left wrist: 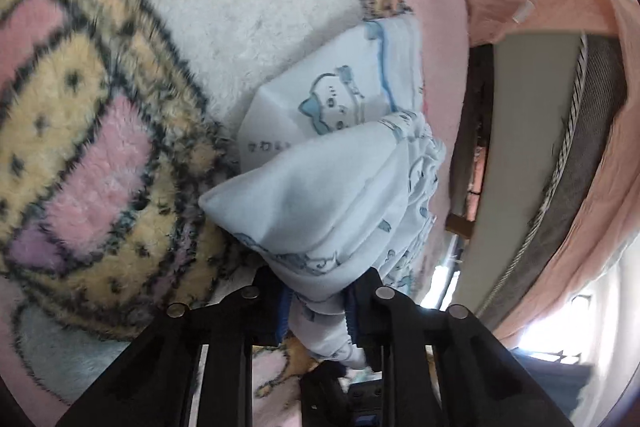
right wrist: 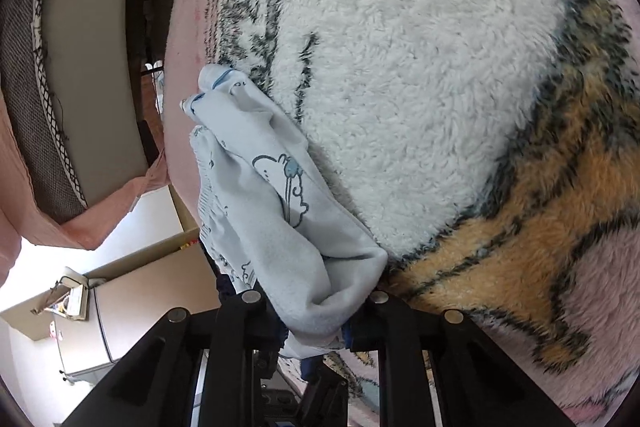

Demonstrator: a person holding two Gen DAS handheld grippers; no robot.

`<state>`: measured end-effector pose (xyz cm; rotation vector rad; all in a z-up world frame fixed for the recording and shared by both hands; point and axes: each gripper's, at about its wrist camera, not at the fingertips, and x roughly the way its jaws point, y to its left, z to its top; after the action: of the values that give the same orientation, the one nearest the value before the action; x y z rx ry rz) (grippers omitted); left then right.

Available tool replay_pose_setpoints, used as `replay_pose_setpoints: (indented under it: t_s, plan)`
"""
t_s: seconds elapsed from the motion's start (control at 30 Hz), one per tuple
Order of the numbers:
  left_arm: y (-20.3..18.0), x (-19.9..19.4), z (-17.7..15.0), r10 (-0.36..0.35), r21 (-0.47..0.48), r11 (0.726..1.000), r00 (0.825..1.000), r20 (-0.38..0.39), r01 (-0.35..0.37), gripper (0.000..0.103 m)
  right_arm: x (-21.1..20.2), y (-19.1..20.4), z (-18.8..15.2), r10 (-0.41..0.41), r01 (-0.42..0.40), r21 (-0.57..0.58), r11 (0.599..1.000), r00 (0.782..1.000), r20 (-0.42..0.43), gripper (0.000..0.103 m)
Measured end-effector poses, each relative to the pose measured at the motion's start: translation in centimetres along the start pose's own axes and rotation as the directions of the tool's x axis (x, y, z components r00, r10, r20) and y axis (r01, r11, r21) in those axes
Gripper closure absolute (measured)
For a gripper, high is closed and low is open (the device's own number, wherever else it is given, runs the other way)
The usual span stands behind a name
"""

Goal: Fold clothes
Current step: 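Fold the grasped clothes bundle over onto itself with both grippers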

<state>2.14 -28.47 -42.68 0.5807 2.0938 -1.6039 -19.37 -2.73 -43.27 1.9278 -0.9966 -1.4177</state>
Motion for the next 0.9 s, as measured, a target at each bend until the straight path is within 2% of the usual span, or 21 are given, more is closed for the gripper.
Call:
replay_pose_setpoints:
  t_s: [0.1, 0.23, 0.33, 0.5, 0.73, 0.9]
  plan:
    - [0.1, 0.5, 0.5, -0.01, -0.002, 1.0, 1.0, -0.027, 0.01, 0.089, 0.1, 0.6, -0.2, -0.03, 0.03, -0.058, 0.998, 1.0, 0.01, 0.089]
    - [-0.7, 0.7, 0.6, -0.001, 0.055, 0.999, 1.0, -0.029, 0.002, 0.092, 0.3, 1.9, -0.7, -0.091, 0.096, -0.172, 0.98, 0.995, 0.036, 0.092]
    - [-2.0, 0.8, 0.4, 0.011, 0.137, 0.991, 1.0, -0.027, -0.008, 0.093, 0.3, 2.2, -0.6, -0.095, 0.1, -0.194, 0.976, 0.995, 0.039, 0.095]
    - [-4.5, 0.8, 0.0, 0.032, 0.289, 0.957, 0.999, -0.018, -0.025, 0.093, 0.5, 3.0, -0.5, -0.102, 0.11, -0.232, 0.967, 0.994, 0.043, 0.096]
    - [-5.9, 0.9, 0.3, 0.035, 0.327, 0.945, 0.999, -0.023, -0.026, 0.093, 0.6, 5.8, -1.4, -0.149, 0.172, -0.362, 0.916, 0.985, 0.091, 0.096]
    - [-7.0, 0.6, 0.8, 0.022, 0.349, 0.937, 0.999, -0.023, -0.012, 0.093, -0.1, 7.1, -1.9, -0.15, 0.183, -0.408, 0.894, 0.982, 0.111, 0.096]
